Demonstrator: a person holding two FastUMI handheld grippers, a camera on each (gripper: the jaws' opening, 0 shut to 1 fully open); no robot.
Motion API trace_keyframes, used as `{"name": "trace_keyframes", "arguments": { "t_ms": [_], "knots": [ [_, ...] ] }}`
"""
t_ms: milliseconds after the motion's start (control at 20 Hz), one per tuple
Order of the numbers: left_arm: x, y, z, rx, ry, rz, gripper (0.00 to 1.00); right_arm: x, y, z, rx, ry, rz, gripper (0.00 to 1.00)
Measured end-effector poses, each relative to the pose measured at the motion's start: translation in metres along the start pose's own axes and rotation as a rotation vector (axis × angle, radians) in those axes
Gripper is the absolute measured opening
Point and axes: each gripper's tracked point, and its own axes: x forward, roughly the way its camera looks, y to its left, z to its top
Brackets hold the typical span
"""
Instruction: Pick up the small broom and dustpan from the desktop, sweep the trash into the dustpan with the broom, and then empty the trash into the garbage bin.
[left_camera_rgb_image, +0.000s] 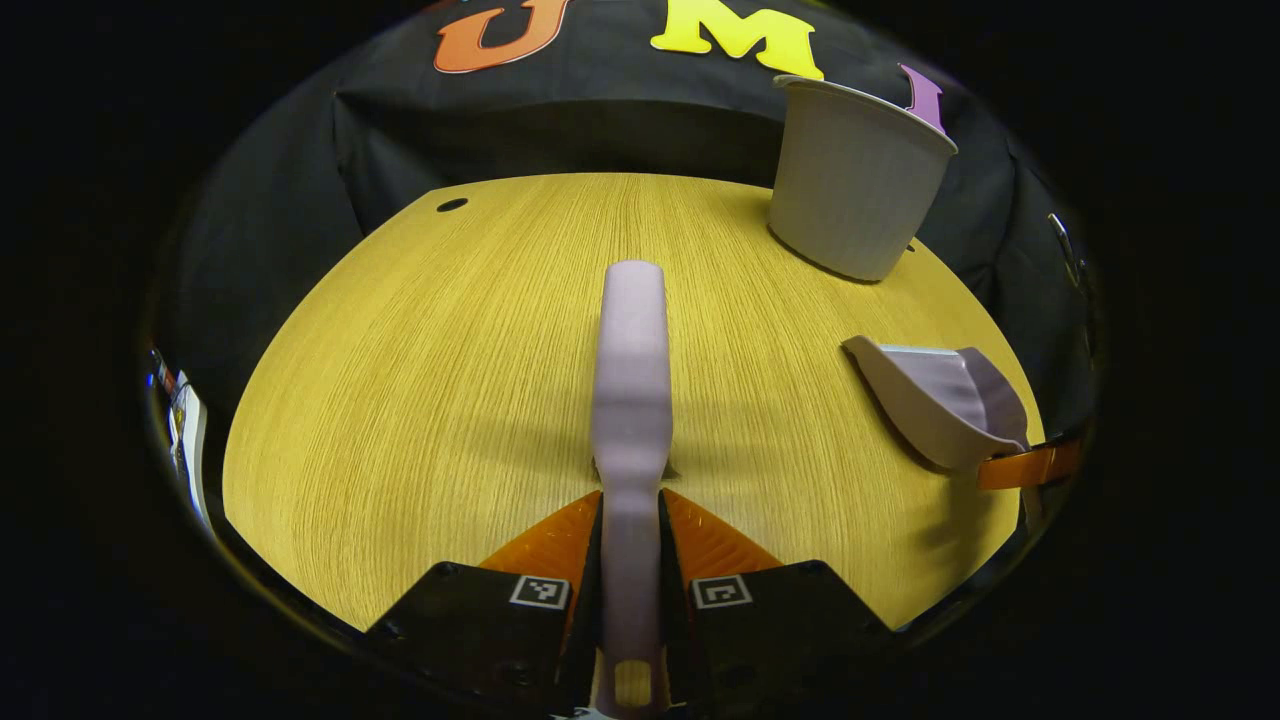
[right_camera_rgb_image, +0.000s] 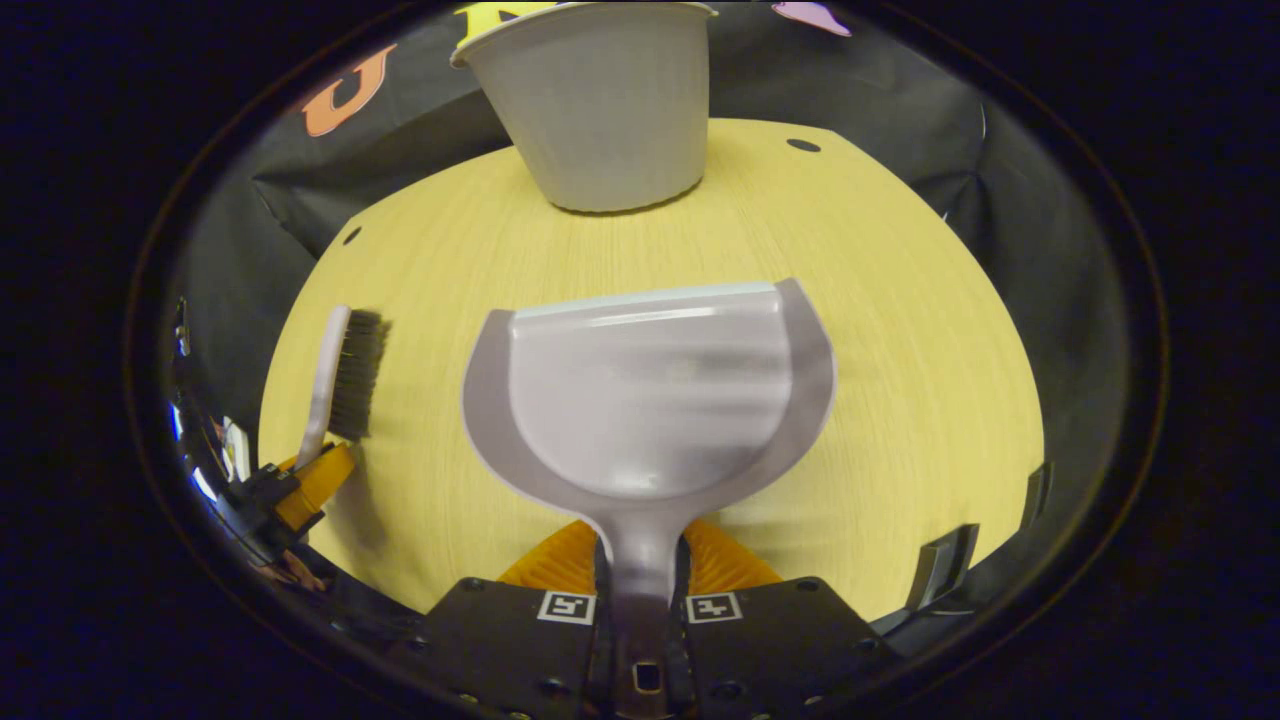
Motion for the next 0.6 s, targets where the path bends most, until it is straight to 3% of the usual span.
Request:
{"name": "trace_keyframes", "arguments": {
  "t_ms": [50, 100, 150, 200, 250, 300, 350, 400, 550, 600],
  "knots": [
    [0.002, -0.001, -0.002, -0.006, 0.005, -0.010, 0.31, 0.002, 0.000, 0.000, -0.003, -0.006, 0.000, 0.18],
    [0.002, -0.004, -0.006, -0.011, 0.015, -0.018, 0.40, 0.003, 0.000, -0.003, -0.006, -0.007, -0.001, 0.19],
    [0.003, -0.005, -0.009, -0.011, 0.023, -0.020, 0.43, 0.005, -0.002, -0.005, -0.007, -0.011, -0.002, 0.20],
    [0.001, -0.007, -0.012, -0.009, 0.024, -0.017, 0.36, 0.006, -0.002, -0.006, -0.008, -0.013, -0.004, 0.20],
    [-0.002, -0.009, -0.013, -0.004, 0.019, -0.015, 0.37, 0.007, -0.002, -0.007, -0.012, -0.012, -0.005, 0.23],
    [-0.006, -0.011, -0.015, -0.003, 0.017, -0.013, 0.50, 0.006, -0.003, -0.008, -0.015, -0.011, -0.008, 0.25],
    [-0.011, -0.013, -0.017, 0.000, 0.014, -0.009, 0.53, 0.007, -0.003, -0.009, -0.016, -0.011, -0.011, 0.26],
    [-0.015, -0.015, -0.019, 0.002, 0.013, -0.006, 0.47, 0.006, -0.004, -0.010, -0.016, -0.008, -0.013, 0.27],
    [-0.034, -0.023, -0.026, 0.015, 0.003, 0.005, 0.51, 0.007, -0.004, -0.008, -0.017, -0.017, -0.015, 0.32],
    [-0.042, -0.027, -0.028, 0.021, 0.000, 0.007, 0.61, 0.005, -0.004, -0.008, -0.024, -0.017, -0.014, 0.33]
  ]
}}
